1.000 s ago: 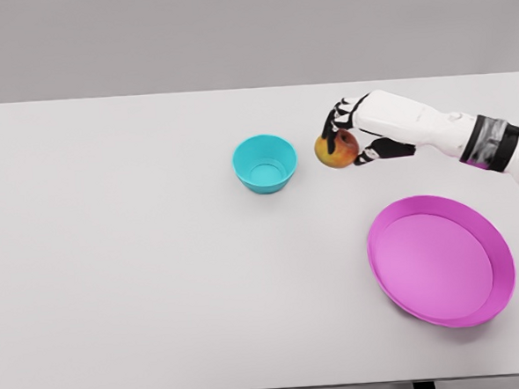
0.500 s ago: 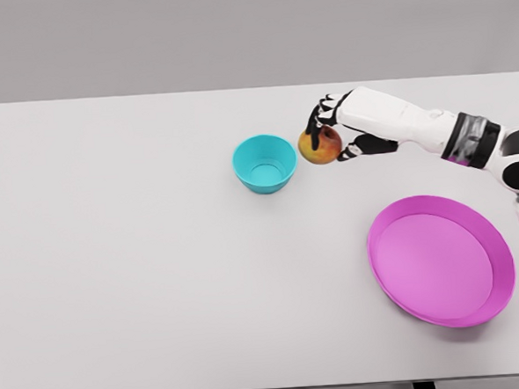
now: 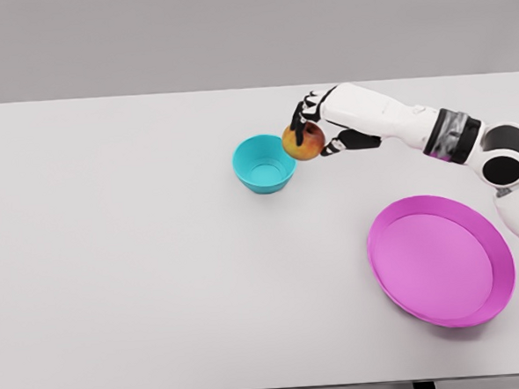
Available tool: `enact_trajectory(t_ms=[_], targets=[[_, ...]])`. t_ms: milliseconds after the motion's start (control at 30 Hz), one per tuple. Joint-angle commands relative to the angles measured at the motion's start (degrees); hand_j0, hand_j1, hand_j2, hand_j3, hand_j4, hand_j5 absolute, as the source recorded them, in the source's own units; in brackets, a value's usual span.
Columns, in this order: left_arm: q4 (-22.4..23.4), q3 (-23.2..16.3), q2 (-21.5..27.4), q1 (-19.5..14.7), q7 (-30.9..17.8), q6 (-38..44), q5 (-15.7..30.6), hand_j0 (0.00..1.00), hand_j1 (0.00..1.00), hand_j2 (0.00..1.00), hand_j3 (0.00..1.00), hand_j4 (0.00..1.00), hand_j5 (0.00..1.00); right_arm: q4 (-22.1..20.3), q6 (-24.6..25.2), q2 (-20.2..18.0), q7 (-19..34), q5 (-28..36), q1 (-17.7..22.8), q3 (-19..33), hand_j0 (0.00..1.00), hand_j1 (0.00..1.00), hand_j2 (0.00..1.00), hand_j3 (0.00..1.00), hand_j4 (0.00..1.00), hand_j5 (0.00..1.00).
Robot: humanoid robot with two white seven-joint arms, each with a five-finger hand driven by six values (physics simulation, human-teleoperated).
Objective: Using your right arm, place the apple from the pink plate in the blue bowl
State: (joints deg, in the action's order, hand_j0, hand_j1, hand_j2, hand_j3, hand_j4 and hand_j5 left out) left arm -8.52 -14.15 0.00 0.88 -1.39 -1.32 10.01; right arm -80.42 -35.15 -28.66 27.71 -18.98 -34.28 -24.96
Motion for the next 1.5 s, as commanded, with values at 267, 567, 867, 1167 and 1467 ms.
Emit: enact_trajectory(t_ms=[267,567,867,1167,1467], targets=[[0.0,0.0,0.0,0.0,0.0,0.0,0.0,1.0,1.0,1.0,1.0,1.0,1.0,1.7,0.1,2.0,0.0,-0.4,-1.1,-1.9,0.38,0.38,0.38,0.38,0.38,0.38],[0.0,0.0,0.0,0.0,0.0,0.0,0.0,1.0,1.0,1.0,1.0,1.0,1.0,2.2,0.1,3.0,0.0,-0.4,-1.8,-2.1,0.38,0.38,0.38,0.38,0.38,0.38],[0.0,0.0,0.0,0.0,0.0,0.0,0.0,1.0,1.0,1.0,1.0,1.0,1.0,2.6,0.1,4.5,0.0,-1.4,-2.1,-2.1,0.38,0.38,0.38,0.38,0.38,0.38],[0.0,0.0,0.0,0.0,0.0,0.0,0.0,1.0,1.0,1.0,1.0,1.0,1.0,3.0,0.1,5.0,-0.1,-1.5,-2.2,-2.1,0.38,0.38,0.38,0.38,0.38,0.38],[0.0,0.0,0.0,0.0,0.0,0.0,0.0,1.0,1.0,1.0,1.0,1.0,1.0,5.0,0.1,6.1,-0.1,-2.5,-2.8,-2.1,0.39,0.39,0.39,0.39,0.39,0.39]])
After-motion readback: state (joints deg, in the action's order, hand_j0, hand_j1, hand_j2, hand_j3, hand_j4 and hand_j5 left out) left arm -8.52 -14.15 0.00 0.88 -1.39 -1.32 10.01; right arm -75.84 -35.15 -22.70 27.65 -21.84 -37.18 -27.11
